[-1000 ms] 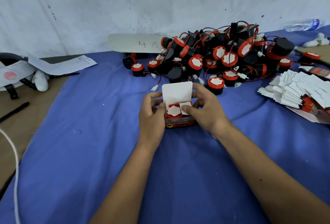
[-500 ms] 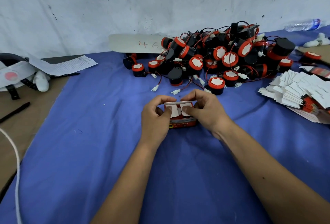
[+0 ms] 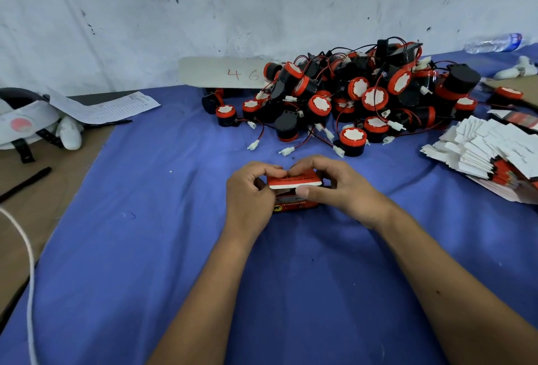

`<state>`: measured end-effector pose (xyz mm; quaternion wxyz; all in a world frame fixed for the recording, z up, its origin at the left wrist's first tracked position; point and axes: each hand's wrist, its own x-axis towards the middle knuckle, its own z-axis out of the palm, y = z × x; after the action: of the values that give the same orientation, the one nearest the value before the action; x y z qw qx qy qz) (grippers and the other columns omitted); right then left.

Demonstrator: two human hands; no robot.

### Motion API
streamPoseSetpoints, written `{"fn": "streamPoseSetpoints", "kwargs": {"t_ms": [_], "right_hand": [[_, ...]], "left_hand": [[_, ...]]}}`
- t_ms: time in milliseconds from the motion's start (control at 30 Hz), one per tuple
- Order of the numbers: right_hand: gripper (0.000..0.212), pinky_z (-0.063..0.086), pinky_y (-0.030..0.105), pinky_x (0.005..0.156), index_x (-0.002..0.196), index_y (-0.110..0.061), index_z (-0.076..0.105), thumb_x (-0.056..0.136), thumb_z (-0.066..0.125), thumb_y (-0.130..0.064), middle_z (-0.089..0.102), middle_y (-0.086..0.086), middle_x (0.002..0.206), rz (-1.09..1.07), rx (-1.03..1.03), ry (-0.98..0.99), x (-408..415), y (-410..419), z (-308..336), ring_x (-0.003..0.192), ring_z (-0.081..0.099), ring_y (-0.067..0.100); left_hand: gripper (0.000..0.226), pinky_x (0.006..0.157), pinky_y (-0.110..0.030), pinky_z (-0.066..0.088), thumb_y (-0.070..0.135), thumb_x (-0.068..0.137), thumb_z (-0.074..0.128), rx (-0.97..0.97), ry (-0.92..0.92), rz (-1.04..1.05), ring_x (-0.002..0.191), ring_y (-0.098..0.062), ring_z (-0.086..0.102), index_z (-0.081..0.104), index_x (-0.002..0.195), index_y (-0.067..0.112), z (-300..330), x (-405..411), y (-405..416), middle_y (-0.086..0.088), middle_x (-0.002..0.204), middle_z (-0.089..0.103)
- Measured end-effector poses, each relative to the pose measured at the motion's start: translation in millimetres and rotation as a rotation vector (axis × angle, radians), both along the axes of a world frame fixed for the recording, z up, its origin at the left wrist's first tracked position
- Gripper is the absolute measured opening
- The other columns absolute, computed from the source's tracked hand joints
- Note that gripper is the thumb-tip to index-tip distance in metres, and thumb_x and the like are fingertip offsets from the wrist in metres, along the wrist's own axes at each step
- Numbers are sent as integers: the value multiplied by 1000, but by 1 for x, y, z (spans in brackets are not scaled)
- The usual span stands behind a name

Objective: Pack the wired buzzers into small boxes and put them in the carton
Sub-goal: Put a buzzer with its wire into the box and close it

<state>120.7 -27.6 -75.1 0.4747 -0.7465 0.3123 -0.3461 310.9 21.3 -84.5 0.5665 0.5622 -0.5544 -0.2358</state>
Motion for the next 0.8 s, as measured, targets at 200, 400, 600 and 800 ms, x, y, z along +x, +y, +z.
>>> {"fn": "streamPoseSetpoints", "kwargs": {"t_ms": [200, 400, 600, 800], "right_hand": [[31, 53, 28, 92, 106, -24, 77, 79, 83, -39, 65, -10, 120, -36, -56, -4, 2, -2, -5, 116, 62, 12], [37, 55, 26, 87, 111, -28, 74, 78, 88, -31, 64, -14, 118, -75, -142, 66, 0, -1, -8, 113, 62, 10], [47, 56, 27, 89, 120, -26, 72, 78, 89, -35, 62, -16, 118, -103, -265, 123, 2, -2, -8, 115, 61, 9], [37, 55, 28, 86, 113, -20, 77, 80, 88, -30, 67, -6, 109, -183, -363, 102, 11, 0, -11, 101, 66, 12]], "left_hand": [[48, 77, -29, 54, -19, 83, 48, 5, 45, -124, 103, -13, 70, 81, 87, 15, 0, 10, 1, 0, 106, 75], [42, 83, -20, 53, 8, 76, 43, -32, 38, -161, 107, -5, 68, 81, 86, 23, 6, 12, 8, 2, 108, 76], [45, 71, -27, 54, 8, 76, 42, 0, 48, -186, 105, -14, 71, 82, 92, 17, 3, 17, 6, 5, 109, 77], [37, 79, -18, 53, 11, 82, 47, -22, 27, -191, 106, -6, 71, 81, 90, 24, 5, 19, 8, 9, 107, 78]]}}
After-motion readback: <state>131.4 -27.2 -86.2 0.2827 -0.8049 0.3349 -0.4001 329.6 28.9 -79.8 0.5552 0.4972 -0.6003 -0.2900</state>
